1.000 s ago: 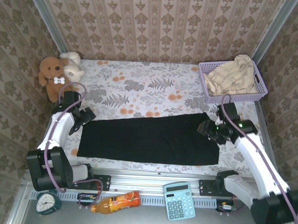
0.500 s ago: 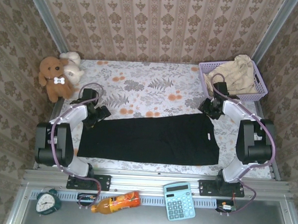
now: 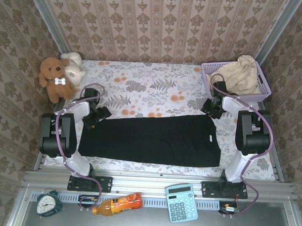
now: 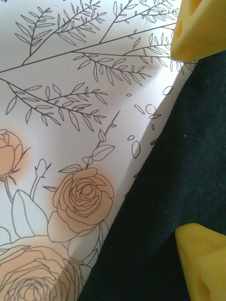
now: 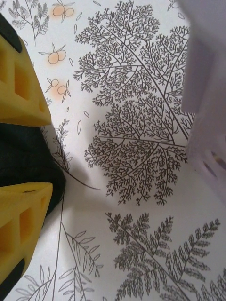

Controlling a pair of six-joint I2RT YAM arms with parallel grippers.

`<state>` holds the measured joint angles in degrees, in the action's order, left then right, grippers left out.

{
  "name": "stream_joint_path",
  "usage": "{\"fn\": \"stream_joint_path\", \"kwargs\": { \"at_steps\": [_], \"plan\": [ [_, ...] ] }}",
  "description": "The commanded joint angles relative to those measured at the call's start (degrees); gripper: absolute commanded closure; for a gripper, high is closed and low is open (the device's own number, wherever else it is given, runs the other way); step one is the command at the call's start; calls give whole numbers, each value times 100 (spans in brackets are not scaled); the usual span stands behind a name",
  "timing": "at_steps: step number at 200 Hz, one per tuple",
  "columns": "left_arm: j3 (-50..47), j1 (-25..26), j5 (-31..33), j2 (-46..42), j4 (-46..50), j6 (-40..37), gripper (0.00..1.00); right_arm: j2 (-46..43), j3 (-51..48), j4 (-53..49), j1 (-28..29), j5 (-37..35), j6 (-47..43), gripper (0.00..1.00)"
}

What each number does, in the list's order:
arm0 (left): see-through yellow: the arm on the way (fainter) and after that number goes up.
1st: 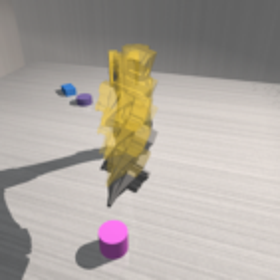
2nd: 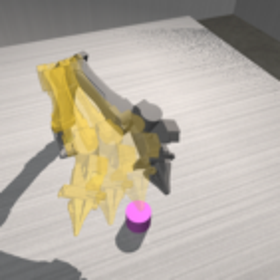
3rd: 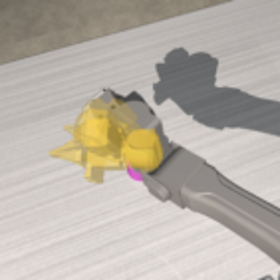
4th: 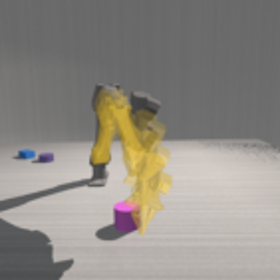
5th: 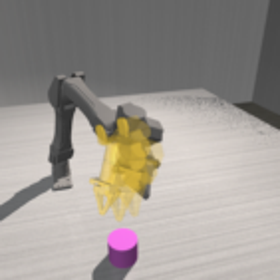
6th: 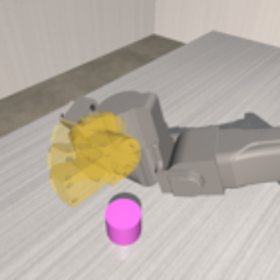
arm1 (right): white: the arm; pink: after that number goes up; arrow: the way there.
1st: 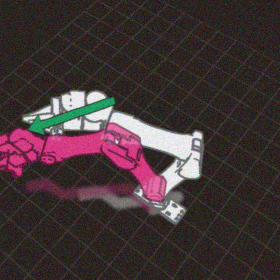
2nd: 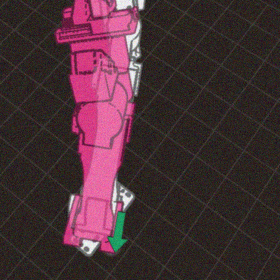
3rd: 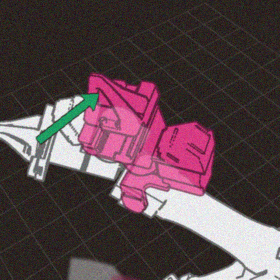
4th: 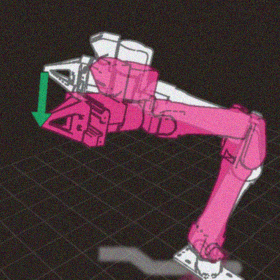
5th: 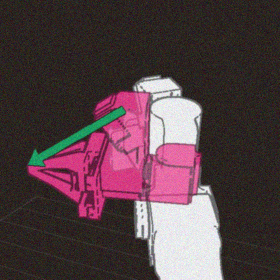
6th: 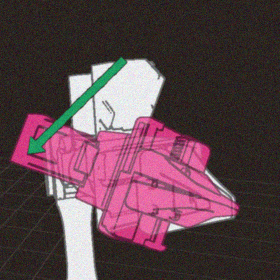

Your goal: Fold and stack the mixed laundry pile

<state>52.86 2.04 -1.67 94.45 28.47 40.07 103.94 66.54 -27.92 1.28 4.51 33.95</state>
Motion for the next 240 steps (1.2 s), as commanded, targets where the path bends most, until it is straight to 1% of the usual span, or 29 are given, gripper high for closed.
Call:
{"fn": "stream_joint_path", "kwargs": {
  "at_steps": [1, 11, 20, 36, 46, 70, 80, 106, 125, 148, 170, 192, 217, 229, 240],
  "plan": [
    [-180, -90, 105, 215, 36, -70, 8, 21, -23, -249, 52, -273, -98, 64],
    [-188, -90, 100, 205, 36, -64, 8, 76, -11, -233, 65, -269, -98, 66],
    [-181, -90, 105, 196, 36, -66, 8, 143, 15, -239, 74, -249, -108, 71],
    [-181, -90, 112, 197, 51, -69, 8, 225, 100, -249, 76, -269, -134, 90],
    [-195, -90, 117, 188, 53, -74, 8, 208, 131, -490, 75, -352, -167, 100],
    [-251, -90, 167, 181, 48, -56, 8, -230, 19, -750, 68, -664, -241, 100],
    [-288, -94, 167, 175, 29, -35, 9, -482, -97, -847, 55, -784, -247, 100],
    [-323, -90, 176, 152, -26, 48, 9, -995, -621, -953, -35, -773, -133, 100],
    [-303, -91, 167, 162, -26, 60, 8, -1081, -1035, -870, -42, -767, 25, 100],
    [-294, -90, 176, 172, -26, 48, 9, -991, -1279, -716, -70, -818, 238, 100],
    [-269, -90, 193, 176, 1, 31, 8, -815, -1189, -785, -172, -1114, 287, 100],
    [-226, -91, 189, 181, 36, 18, 8, -730, -846, -1202, -354, -1676, 90, 100],
    [-158, -90, 218, 140, 101, -26, 8, -975, -675, -1350, -588, -1817, -134, 100],
    [-92, -99, 250, 102, 170, -73, 8, -1146, -640, -1411, -646, -1814, -210, 85],
    [-22, -118, 248, 55, 231, -125, 8, -1318, -631, -1435, -655, -1731, -278, 84]
  ]
}}
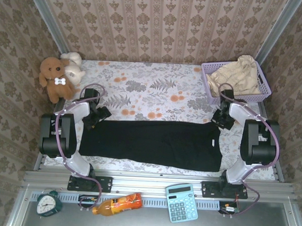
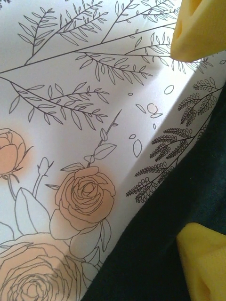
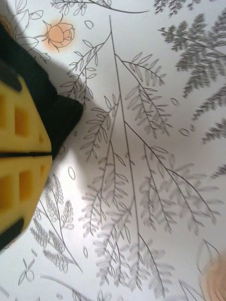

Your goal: Fold and stack the mixed laundry pile

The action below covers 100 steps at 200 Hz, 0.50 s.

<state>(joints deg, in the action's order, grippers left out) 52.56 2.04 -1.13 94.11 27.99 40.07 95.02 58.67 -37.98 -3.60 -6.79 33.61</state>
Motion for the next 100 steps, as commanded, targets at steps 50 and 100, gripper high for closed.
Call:
{"fn": "stream_joint_path", "kwargs": {
  "at_steps": [50, 100],
  "plan": [
    [603, 41, -107, -278, 687, -630, 9, -1119, -216, -486, 541, 578, -37, 79],
    [576, 813, -545, -419, 738, -833, 43, -1043, -847, 132, 1681, 1494, 835, 74]
  ]
}}
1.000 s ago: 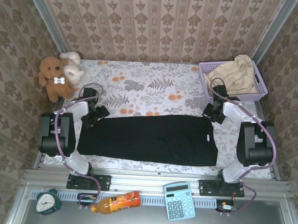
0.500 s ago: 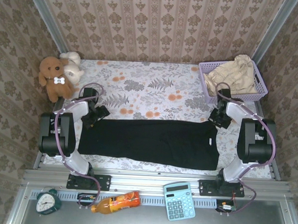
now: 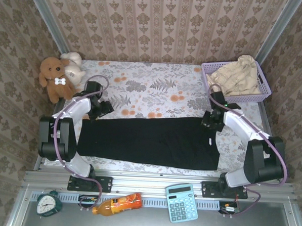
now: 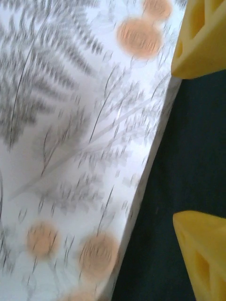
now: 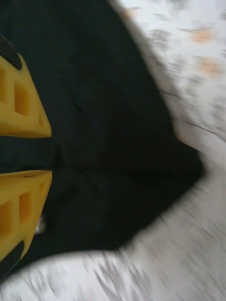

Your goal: Fold and stack the mixed laundry pile

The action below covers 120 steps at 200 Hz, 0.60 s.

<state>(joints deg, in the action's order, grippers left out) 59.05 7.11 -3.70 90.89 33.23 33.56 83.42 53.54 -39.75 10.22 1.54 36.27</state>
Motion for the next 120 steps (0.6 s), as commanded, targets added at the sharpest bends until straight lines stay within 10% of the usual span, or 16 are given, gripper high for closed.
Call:
{"fn": "stream_joint_path", "kwargs": {
  "at_steps": [1, 35, 120],
  "plan": [
    [-89, 316, -288, -98, 203, -178, 45, 133, -339, 336, 307, 676, 584, 74],
    [-485, 364, -535, 192, 28, -103, 100, 1232, 97, 811, 350, 897, 647, 83],
    [-575, 972, -634, 591, 579, -44, 100, 4942, 4788, 580, 368, 648, 449, 82]
  ]
}}
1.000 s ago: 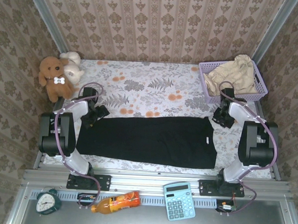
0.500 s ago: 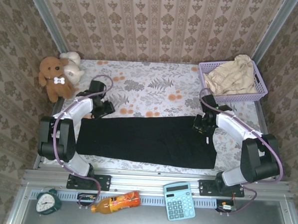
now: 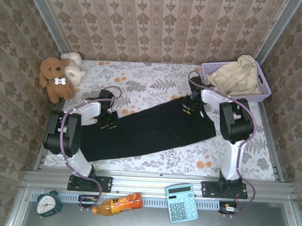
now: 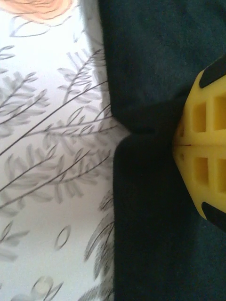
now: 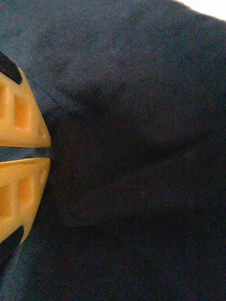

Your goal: Fold and stack the mixed laundry pile

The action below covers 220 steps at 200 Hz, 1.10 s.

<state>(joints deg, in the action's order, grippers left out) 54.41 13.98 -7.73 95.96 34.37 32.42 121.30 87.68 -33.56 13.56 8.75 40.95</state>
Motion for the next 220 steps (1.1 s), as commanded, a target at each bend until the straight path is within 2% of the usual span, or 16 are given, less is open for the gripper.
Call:
{"fn": "stream_joint_path", "kwargs": {
  "at_steps": [1, 31, 44, 56, 67, 79, 96, 120, 159, 191, 220],
  "plan": [
    [-109, 297, -248, 87, 465, 83, 100, 1196, 1449, -59, 38, -66, -22, 82],
    [-47, 837, -1034, -168, 286, 873, 97, 2158, 4000, -868, 24, 178, -338, 73],
    [132, 1093, -1289, -328, 149, 1219, 92, 2131, 4455, -1026, 22, 176, -490, 66],
    [397, 1177, -1365, -452, 101, 1381, 84, 1893, 4465, -1091, 10, 188, -623, 60],
    [673, 1176, -1310, -525, 105, 1389, 76, 1580, 4217, -1109, 22, 220, -731, 57],
    [957, 1177, -1158, -535, 137, 1239, 61, 1141, 3708, -1095, 21, 249, -841, 55],
    [1361, 1149, -832, -367, 358, 773, 54, 437, 2665, -897, 27, 263, -913, 54],
    [1732, 1110, -765, 133, 363, 320, 54, -448, 1142, -540, 30, 336, -838, 54],
    [1694, 1108, -847, 908, -217, 623, 59, -1276, -517, -412, 30, 359, -709, 55],
    [1363, 988, -380, 1170, -245, 836, 60, -1737, -1063, -564, -65, 181, -822, 49],
    [769, 608, -32, 1028, -71, 675, 60, -1960, -1152, -672, -352, -38, -929, 42]
  ]
}}
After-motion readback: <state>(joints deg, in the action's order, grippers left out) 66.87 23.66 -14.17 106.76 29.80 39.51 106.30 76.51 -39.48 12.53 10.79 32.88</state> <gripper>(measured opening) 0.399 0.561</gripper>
